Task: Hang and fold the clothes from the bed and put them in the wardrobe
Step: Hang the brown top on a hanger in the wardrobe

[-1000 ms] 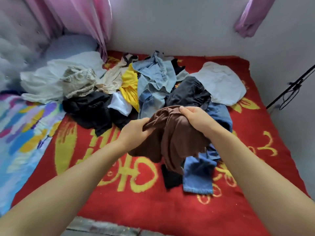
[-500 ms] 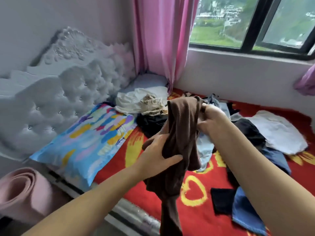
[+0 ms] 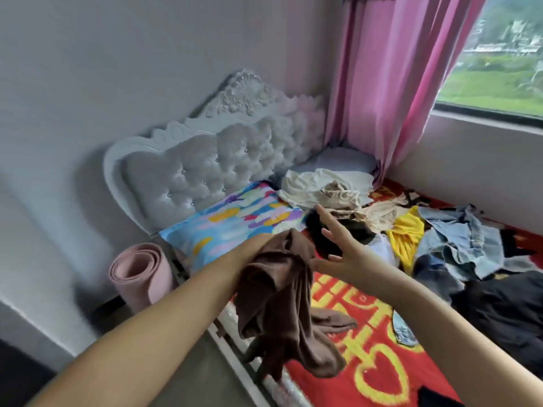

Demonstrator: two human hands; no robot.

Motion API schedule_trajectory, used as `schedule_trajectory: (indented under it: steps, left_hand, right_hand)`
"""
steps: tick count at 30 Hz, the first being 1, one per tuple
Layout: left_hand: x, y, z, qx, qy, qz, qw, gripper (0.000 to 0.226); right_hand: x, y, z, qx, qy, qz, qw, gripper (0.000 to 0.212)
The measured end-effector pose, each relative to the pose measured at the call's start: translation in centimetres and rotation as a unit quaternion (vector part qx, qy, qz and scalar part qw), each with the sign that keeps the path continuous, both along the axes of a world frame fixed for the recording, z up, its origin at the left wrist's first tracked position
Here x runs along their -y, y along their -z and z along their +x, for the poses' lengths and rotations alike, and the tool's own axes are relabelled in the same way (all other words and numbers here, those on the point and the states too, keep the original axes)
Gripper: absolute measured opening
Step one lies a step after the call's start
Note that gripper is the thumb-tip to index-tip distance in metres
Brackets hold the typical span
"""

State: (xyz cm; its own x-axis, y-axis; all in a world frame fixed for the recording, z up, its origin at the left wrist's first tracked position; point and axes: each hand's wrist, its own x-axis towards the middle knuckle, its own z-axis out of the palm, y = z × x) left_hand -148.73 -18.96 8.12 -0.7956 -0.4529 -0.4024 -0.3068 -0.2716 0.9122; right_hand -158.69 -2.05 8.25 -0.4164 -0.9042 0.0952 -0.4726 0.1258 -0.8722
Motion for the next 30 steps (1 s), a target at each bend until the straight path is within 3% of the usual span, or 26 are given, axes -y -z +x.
schedule_trajectory:
  steps: [2, 3, 6, 8, 10, 13, 16, 19, 22, 25, 28, 30]
  left_hand:
    - [-0.8, -0.1, 1.3, -0.015, 0.021, 0.070, 0.997, 0.038]
    - [-1.0, 0.3, 2.2, -0.036, 0.022, 0.108, 0.993, 0.037]
    - [-1.1, 0.4, 5.5, -0.094, 0.017, 0.169, 0.981, 0.021]
    - [-0.6, 1.0, 8.0, -0.090, 0.010, 0.171, 0.981, 0.028]
    - [-0.4, 1.1, 10.7, -0.076, -0.015, 0.172, 0.982, 0.046]
    - [-0.7, 0.8, 15.1, -0.021, -0.048, 0.066, 0.996, 0.057]
    - [-0.6, 0.5, 19.0, 0.021, -0.102, -0.109, 0.989, 0.038]
    - [0.5, 0.2, 23.2, 0.011, -0.183, -0.188, 0.965, 0.017]
    - [2.4, -0.1, 28.3, 0.032, -0.250, -0.244, 0.936, 0.022]
    - [4.6, -0.7, 33.5, 0.013, -0.297, -0.243, 0.923, 0.025]
    - [7.1, -2.0, 37.8, 0.026, -0.300, -0.238, 0.924, 0.027]
    - [8.9, -2.7, 40.6, 0.034, -0.303, -0.227, 0.925, 0.028]
  right_hand:
    - [1.1, 0.0, 1.5, -0.197, -0.095, 0.015, 0.976, 0.065]
    - [1.9, 0.2, 2.2, -0.235, -0.108, -0.007, 0.966, 0.048]
    - [4.0, 0.4, 3.5, -0.186, -0.024, -0.102, 0.977, 0.010]
    - [5.7, 0.2, 4.1, -0.127, 0.035, -0.124, 0.984, 0.014]
    - [7.5, 0.0, 5.0, -0.076, 0.027, -0.132, 0.988, 0.018]
    - [10.0, -0.5, 7.9, 0.025, -0.028, -0.128, 0.991, 0.026]
    - [12.6, -1.2, 11.5, 0.115, -0.066, -0.108, 0.985, 0.035]
    - [15.3, -1.9, 15.4, 0.163, -0.103, -0.102, 0.976, 0.024]
    - [17.6, -2.3, 19.0, 0.141, -0.141, -0.097, 0.975, 0.031]
    - [19.5, -2.3, 23.0, 0.065, -0.196, -0.044, 0.978, 0.037]
    - [21.4, -2.5, 28.8, -0.035, -0.323, 0.016, 0.946, 0.050]
    - [23.0, -2.4, 33.2, -0.116, -0.373, 0.034, 0.920, 0.040]
